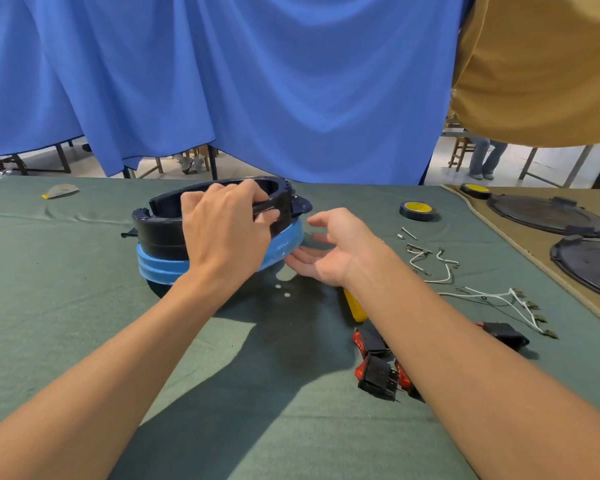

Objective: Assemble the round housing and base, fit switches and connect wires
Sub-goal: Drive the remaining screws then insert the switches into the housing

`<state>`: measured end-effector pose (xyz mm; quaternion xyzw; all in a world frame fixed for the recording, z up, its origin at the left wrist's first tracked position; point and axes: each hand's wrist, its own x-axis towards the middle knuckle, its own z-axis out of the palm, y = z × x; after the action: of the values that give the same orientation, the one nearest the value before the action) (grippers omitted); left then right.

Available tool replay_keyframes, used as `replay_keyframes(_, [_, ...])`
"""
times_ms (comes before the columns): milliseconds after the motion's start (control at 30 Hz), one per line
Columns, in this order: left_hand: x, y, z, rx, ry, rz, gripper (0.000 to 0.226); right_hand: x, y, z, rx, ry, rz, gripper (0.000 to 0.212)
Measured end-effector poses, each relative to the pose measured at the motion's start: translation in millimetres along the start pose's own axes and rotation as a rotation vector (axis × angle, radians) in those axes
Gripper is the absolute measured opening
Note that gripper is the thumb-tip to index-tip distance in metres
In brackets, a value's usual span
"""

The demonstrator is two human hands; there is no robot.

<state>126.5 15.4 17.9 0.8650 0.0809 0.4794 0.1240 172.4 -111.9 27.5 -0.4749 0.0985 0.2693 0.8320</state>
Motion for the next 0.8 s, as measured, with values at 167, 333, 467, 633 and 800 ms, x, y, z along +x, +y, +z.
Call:
replay_keyframes(167, [12.5,-2.9,-9.9,-0.101,-0.033,-0.122,0.017,3.7,9.7,5.7,-0.045,-0.035,-0.044,0.018])
replay_keyframes(333, [17.3,-1.5,-17.1,-0.177,-0.078,-0.178,0.016,4.4,11.7,6.1,-0.043,-0.016,-0.018,0.016])
replay_keyframes(467, [17.8,0.3,-18.9,-0.201,-0.099,-0.177,0.016,4.4,11.9,6.3,-0.056,-0.006,-0.006,0.015])
replay_keyframes(633, [18.2,-2.2,-16.5,-0.2,-0.084,-0.152,0.016,5.7,11.6,6.2,-0.04,-0.006,-0.012,0.017])
replay_keyframes(800, [8.8,-3.0,-7.2,-0.134,-0.048,-0.08,0.016,7.2,12.1,5.0,-0.055,0.009,0.003,0.015])
